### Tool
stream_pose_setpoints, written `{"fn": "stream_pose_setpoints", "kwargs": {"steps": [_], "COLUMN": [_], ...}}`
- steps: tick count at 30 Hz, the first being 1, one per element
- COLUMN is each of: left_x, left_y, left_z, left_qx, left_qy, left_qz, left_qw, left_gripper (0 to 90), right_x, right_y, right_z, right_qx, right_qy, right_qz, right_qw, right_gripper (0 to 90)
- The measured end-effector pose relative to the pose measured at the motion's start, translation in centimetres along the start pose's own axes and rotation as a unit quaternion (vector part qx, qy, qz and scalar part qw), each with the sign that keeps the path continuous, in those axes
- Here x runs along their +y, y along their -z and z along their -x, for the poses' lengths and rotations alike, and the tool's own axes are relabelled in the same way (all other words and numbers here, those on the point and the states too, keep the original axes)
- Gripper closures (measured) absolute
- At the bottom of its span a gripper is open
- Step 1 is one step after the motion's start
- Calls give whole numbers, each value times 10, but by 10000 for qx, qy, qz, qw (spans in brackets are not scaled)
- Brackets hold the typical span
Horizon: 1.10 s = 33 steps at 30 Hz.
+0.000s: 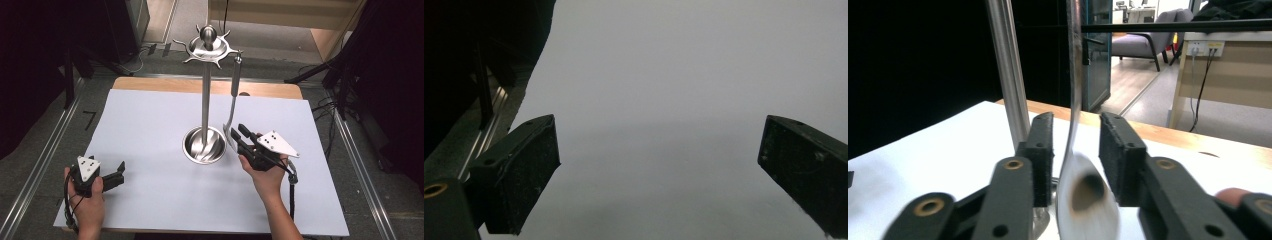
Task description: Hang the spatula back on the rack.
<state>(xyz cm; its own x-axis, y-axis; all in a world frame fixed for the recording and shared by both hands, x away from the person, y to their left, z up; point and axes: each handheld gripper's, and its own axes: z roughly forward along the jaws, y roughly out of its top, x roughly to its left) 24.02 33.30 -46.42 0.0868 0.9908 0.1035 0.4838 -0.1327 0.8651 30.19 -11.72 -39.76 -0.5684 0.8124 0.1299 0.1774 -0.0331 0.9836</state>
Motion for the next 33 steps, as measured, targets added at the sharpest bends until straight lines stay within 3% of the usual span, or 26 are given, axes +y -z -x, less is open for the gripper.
{"fn": "stream_pose_setpoints", "kwargs": {"steps": [4,7,14,23,33], "left_x": [0,0,0,0,0], "left_y": [1,0,0,0,1], "left_z": [0,0,0,0,0], "left_qx": [0,-3,-16,-8,11], "left_qy": [4,9,15,1,-9], "left_qz": [35,34,31,8,12], "left_qw": [10000,10000,10000,10000,10000], "left_gripper": [38,39,39,39,39], "right_x": [0,-2,-15,-35,-54], "right_y": [4,8,23,49,74], "right_z": [4,9,29,58,83], "right_qx": [-159,-361,-762,-1452,-1840], "right_qy": [-25,-59,-179,-326,-364], "right_qz": [-121,-230,-500,-838,-977], "right_qw": [9998,9991,9957,9853,9774], "right_gripper": [568,426,270,246,242]}}
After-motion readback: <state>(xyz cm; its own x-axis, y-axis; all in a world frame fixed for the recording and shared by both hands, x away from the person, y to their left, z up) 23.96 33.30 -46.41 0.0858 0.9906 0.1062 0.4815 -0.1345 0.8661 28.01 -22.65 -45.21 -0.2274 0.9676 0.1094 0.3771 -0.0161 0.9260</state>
